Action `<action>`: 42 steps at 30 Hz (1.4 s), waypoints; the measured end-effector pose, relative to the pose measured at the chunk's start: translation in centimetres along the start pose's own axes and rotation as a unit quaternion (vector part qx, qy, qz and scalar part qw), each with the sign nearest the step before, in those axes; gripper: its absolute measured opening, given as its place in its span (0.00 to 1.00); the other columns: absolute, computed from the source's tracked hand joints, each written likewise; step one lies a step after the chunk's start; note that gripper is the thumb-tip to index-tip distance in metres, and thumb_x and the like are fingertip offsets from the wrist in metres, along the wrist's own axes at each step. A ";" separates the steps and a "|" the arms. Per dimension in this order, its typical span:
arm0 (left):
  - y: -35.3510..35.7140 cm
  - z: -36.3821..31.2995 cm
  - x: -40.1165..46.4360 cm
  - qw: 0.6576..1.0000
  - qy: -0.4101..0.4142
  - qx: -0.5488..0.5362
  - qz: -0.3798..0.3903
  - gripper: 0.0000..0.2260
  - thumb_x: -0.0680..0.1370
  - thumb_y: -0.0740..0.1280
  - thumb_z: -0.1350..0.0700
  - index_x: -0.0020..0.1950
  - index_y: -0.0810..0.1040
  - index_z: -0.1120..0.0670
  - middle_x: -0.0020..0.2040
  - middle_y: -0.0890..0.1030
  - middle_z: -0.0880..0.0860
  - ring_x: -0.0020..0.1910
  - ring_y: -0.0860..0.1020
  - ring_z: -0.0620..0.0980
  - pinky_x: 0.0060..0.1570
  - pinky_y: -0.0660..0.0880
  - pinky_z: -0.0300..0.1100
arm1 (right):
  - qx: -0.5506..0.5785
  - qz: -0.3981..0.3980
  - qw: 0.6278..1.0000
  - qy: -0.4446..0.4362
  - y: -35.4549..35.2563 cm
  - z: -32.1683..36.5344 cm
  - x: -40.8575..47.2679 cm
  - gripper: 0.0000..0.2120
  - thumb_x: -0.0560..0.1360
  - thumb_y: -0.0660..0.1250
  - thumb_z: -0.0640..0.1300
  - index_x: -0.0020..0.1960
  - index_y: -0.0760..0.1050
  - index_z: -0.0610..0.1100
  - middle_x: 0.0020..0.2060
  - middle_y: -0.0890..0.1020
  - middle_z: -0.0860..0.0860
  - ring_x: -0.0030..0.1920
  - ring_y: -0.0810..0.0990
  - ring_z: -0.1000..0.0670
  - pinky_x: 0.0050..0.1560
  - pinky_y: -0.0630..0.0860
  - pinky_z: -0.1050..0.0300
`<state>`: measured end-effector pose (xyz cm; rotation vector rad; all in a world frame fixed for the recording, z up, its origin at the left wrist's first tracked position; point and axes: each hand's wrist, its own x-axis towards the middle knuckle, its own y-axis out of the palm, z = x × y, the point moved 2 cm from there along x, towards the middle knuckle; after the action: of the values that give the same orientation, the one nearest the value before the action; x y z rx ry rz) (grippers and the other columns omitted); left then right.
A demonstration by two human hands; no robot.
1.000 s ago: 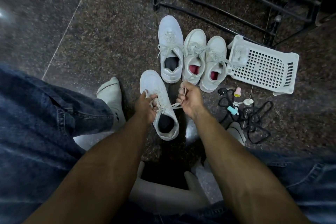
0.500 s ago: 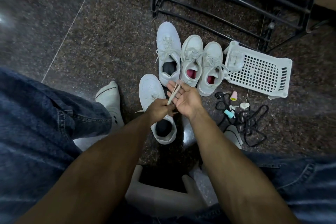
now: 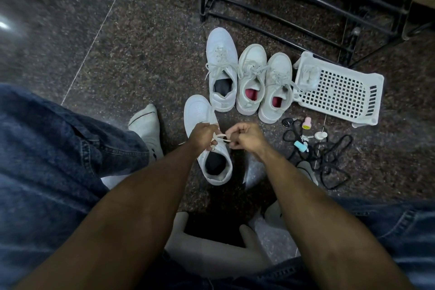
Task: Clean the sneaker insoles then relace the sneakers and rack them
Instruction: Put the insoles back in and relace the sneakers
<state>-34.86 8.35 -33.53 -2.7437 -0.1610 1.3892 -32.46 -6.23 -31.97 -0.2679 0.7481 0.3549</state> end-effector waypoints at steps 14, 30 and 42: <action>-0.4 0.2 0.2 0.998 0.019 -0.050 -0.020 0.15 0.80 0.61 0.56 0.37 0.81 0.57 0.36 0.76 0.58 0.38 0.73 0.53 0.29 0.68 0.41 | -0.225 0.156 0.961 0.022 2.5 0.2 -2.0 0.28 0.72 0.59 0.31 0.68 0.73 0.51 0.34 0.75 0.47 0.31 0.73 0.49 0.33 0.75 0.55; -1.9 0.9 -1.7 0.961 0.105 0.251 -0.051 0.05 0.72 0.68 0.62 0.41 0.81 0.53 0.49 0.83 0.52 0.51 0.79 0.51 0.53 0.74 0.43 | 0.009 0.034 0.994 0.103 4.3 -0.7 -0.9 0.09 0.78 0.59 0.37 0.44 0.78 0.42 0.35 0.80 0.46 0.31 0.78 0.50 0.33 0.77 0.56; -2.9 1.2 -2.7 0.935 0.126 0.331 -0.008 0.10 0.69 0.76 0.49 0.37 0.80 0.53 0.37 0.81 0.51 0.38 0.76 0.46 0.39 0.69 0.40 | 0.040 0.042 0.987 0.152 3.6 -0.3 -1.1 0.10 0.76 0.61 0.38 0.54 0.79 0.40 0.35 0.80 0.47 0.34 0.77 0.51 0.42 0.79 0.52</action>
<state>-37.56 10.87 -31.82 -2.2941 0.2547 0.8536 -34.89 -3.30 -31.77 -0.2182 1.0746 0.3674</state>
